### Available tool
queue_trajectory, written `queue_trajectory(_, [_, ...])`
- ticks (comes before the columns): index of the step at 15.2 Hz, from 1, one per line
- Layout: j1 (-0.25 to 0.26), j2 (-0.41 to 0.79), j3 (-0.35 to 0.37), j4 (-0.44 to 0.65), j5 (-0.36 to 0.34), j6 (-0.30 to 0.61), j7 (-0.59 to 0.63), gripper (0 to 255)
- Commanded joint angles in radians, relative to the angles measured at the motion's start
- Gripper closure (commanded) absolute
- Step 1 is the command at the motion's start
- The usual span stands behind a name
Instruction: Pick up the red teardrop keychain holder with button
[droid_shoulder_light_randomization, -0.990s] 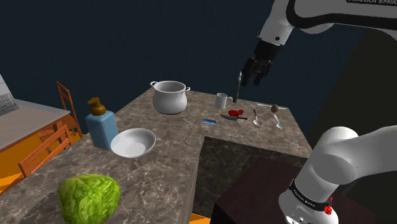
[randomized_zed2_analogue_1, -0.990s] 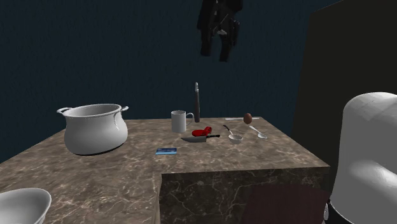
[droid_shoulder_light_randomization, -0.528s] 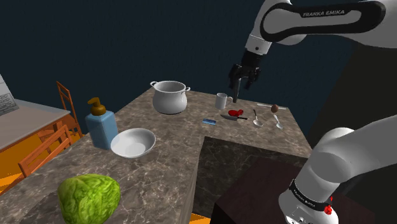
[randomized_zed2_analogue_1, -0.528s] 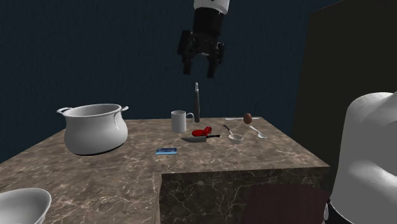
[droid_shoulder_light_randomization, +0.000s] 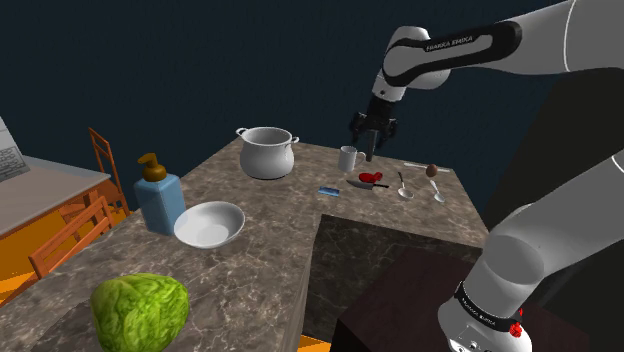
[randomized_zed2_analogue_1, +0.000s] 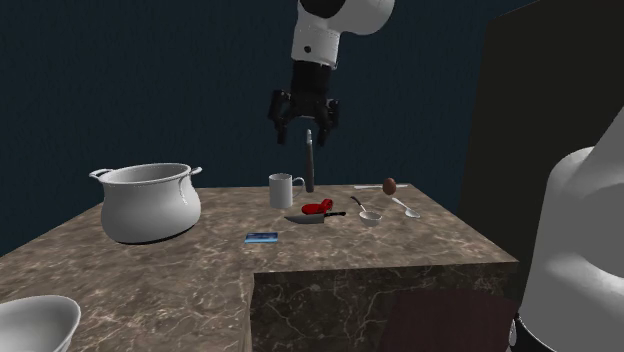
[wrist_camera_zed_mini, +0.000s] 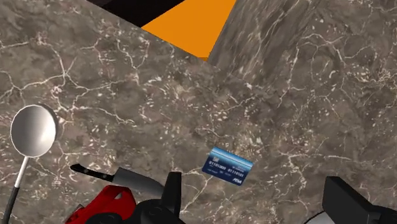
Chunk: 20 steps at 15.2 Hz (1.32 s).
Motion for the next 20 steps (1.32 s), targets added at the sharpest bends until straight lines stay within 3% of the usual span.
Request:
queue_trajectory(1, [-0.020,0.063,-0.008,0.026,-0.003,0.032,0.039,0])
queue_trajectory(20, [-0.181,0.576,-0.146,0.241,0.041,0.258,0.324,0])
